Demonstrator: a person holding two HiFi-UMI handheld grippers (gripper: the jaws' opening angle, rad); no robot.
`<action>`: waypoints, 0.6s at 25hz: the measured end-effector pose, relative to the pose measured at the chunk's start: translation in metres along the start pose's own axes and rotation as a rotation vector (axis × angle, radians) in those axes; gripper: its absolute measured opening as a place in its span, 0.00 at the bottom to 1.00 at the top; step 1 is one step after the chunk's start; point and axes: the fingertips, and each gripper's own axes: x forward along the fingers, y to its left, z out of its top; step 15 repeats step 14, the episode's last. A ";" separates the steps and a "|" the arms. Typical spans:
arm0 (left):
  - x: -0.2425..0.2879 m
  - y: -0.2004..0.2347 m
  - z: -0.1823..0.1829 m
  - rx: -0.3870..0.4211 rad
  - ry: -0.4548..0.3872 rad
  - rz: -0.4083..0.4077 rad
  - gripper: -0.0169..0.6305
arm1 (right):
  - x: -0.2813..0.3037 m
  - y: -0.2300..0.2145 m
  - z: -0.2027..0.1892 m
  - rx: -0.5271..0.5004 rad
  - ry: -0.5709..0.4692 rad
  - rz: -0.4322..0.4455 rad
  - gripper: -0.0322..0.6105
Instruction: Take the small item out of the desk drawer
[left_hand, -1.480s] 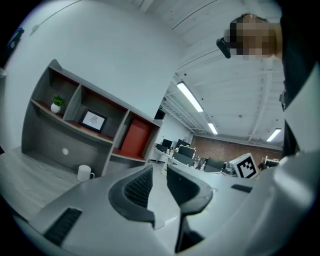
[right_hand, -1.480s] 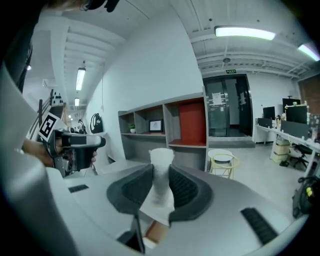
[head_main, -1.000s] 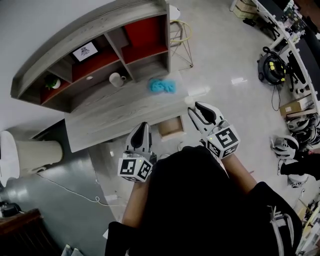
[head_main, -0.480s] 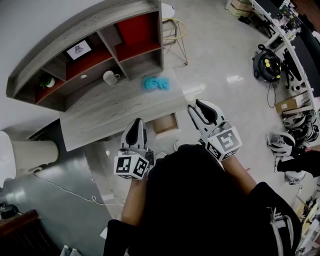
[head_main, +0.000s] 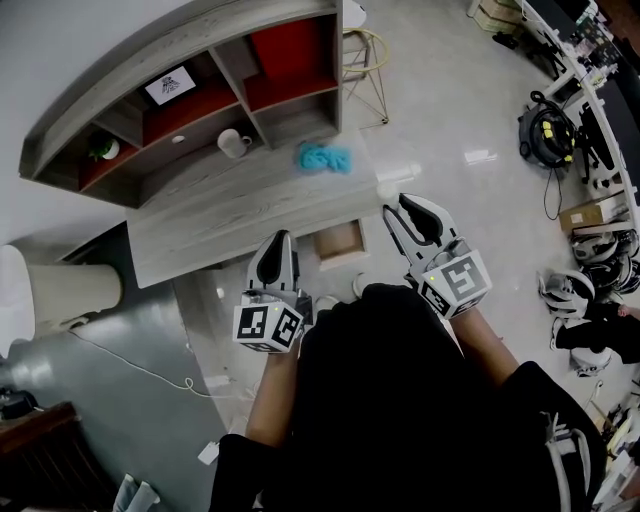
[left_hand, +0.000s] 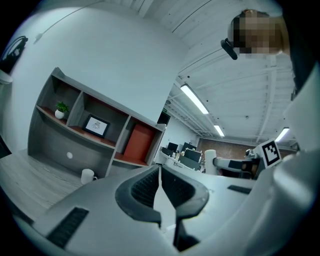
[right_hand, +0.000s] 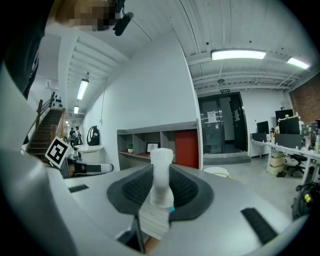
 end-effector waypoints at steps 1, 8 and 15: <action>0.000 0.000 0.001 0.003 0.000 0.004 0.06 | 0.001 0.000 0.000 -0.001 0.001 0.005 0.21; 0.001 0.012 0.005 0.007 0.004 0.024 0.06 | 0.016 0.001 0.002 -0.004 0.000 0.022 0.21; 0.005 0.014 0.005 0.013 0.017 0.023 0.06 | 0.024 0.000 0.001 0.002 0.004 0.031 0.21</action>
